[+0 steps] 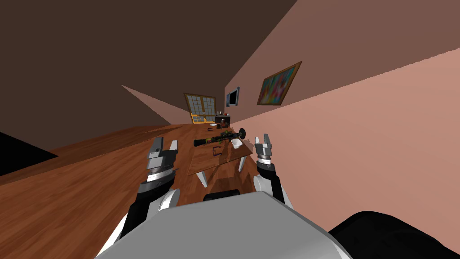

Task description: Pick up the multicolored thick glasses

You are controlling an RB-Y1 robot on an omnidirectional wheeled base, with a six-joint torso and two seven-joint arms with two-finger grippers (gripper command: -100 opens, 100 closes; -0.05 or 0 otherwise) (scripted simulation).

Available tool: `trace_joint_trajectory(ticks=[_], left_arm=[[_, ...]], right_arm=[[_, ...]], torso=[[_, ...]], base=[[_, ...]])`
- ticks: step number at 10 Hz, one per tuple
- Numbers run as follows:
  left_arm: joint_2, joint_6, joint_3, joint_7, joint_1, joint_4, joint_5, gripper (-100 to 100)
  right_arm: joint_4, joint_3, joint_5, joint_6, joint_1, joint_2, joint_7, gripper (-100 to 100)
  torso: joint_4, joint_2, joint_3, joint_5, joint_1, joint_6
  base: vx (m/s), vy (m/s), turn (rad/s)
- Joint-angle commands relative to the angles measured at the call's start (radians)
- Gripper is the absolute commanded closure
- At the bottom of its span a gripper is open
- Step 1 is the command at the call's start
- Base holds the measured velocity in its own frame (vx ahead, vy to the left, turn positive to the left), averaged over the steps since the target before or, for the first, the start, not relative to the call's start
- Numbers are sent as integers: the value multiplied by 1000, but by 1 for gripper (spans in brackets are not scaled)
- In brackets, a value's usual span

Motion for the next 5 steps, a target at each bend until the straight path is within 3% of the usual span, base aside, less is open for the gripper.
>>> trace_joint_trajectory(ticks=[1, 5], left_arm=[[34, 10, 5, 1, -6, 14, 0, -100], [135, 67, 36, 5, -37, 97, 3, -100]], right_arm=[[0, 0, 0, 0, 0, 0, 0, 0], [0, 0, 0, 0, 0, 0, 0, 0]], torso=[[0, 0, 0, 0, 0, 0], [0, -1, 0, -1, -5, 0]], base=[[-3, -22, -12], [4, -79, -20]])
